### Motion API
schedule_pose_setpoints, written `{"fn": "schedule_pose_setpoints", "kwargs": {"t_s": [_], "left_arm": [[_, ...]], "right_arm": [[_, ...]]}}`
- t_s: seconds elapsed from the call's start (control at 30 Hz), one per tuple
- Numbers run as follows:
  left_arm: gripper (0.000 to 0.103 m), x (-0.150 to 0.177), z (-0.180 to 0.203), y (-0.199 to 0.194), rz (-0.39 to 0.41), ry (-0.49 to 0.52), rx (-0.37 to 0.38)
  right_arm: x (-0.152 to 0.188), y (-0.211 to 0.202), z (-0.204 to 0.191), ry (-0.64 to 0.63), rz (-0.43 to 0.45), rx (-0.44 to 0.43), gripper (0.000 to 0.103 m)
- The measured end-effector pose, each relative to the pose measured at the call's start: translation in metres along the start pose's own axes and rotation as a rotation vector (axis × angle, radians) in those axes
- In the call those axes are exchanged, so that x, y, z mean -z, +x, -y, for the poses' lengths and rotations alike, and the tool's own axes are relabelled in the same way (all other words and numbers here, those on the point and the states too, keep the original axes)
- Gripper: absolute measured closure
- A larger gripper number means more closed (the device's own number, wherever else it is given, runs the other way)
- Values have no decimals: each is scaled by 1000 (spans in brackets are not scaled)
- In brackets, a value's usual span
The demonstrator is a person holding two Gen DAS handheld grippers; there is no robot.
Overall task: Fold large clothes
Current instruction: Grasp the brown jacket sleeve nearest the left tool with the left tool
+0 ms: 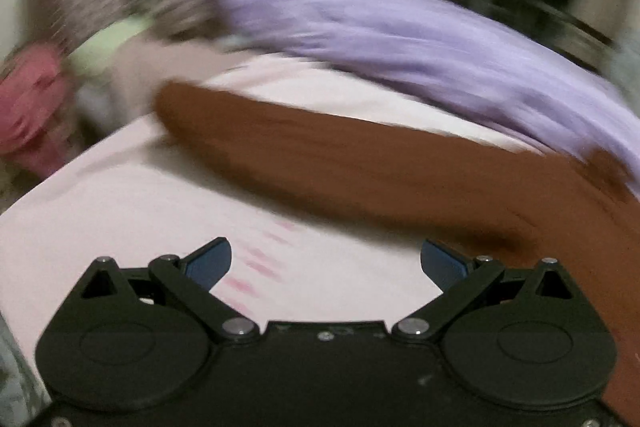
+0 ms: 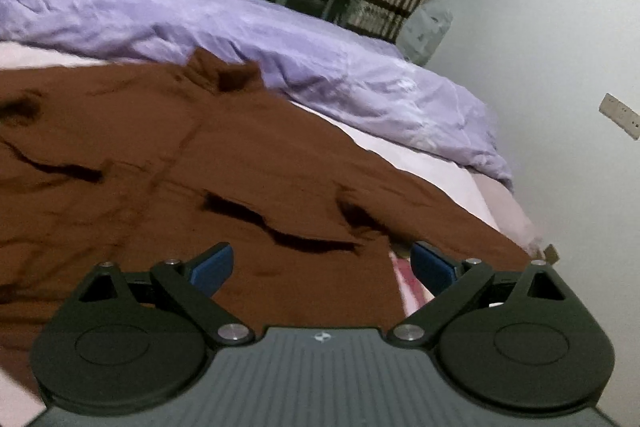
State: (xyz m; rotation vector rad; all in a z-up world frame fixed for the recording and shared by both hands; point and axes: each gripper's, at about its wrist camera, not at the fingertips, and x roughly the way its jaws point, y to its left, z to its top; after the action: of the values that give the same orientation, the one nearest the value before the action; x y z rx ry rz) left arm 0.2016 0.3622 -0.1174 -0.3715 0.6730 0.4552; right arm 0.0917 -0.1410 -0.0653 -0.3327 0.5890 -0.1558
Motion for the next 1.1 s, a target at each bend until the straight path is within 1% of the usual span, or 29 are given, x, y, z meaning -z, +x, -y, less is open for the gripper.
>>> {"fn": "schedule_pose_setpoints", "kwargs": {"t_s": [0.07,0.13,0.2,0.27,0.3,0.33,0.37,0.43,0.53,0.63,0.67,0.7,0.73,0.77,0.8,0.93,1.0,1.1], "left_arm": [[1,-29,-46,40,-26,-137,-37],[1,-45,-79,67,-47,-245,5],[1,-56,-98,92,-50,-346,40],[1,-62,-111,112,-63,-391,47],[2,-67,-113,124,-82,-402,28],[2,-71,-112,128,-70,-393,14],[4,-77,-109,133,-52,-368,5],[5,-83,-103,142,-63,-341,0],[5,-90,-96,153,-48,-289,-29],[8,-89,-91,155,-34,-234,-54],[14,-88,-86,154,-36,-222,-52],[42,-89,-84,155,-37,-208,-55],[62,-90,-82,152,-39,-195,-59],[91,-92,-81,152,-49,-196,-47],[93,-94,-82,152,-49,-214,-22],[95,-101,-73,151,-48,-193,-58],[96,-104,-65,142,-27,-176,-68],[96,-110,-39,120,26,-112,-73]], "right_arm": [[-1,12,7,15,-11,18,0],[2,22,14,44,-20,21,0],[4,31,22,89,-38,25,0],[6,41,29,138,-59,29,0],[7,46,33,162,-71,31,0],[7,51,36,187,-87,33,0],[7,56,40,205,-102,35,0],[8,64,45,232,-129,38,0],[10,70,49,233,-143,49,0],[11,75,53,226,-152,60,0],[10,77,55,227,-155,64,0],[11,79,57,229,-158,65,0],[11,80,59,232,-159,65,0],[11,81,61,236,-161,65,0],[12,81,63,240,-162,64,0],[14,81,68,240,-162,62,0],[14,80,70,236,-158,62,0],[15,79,76,226,-151,67,0]]}}
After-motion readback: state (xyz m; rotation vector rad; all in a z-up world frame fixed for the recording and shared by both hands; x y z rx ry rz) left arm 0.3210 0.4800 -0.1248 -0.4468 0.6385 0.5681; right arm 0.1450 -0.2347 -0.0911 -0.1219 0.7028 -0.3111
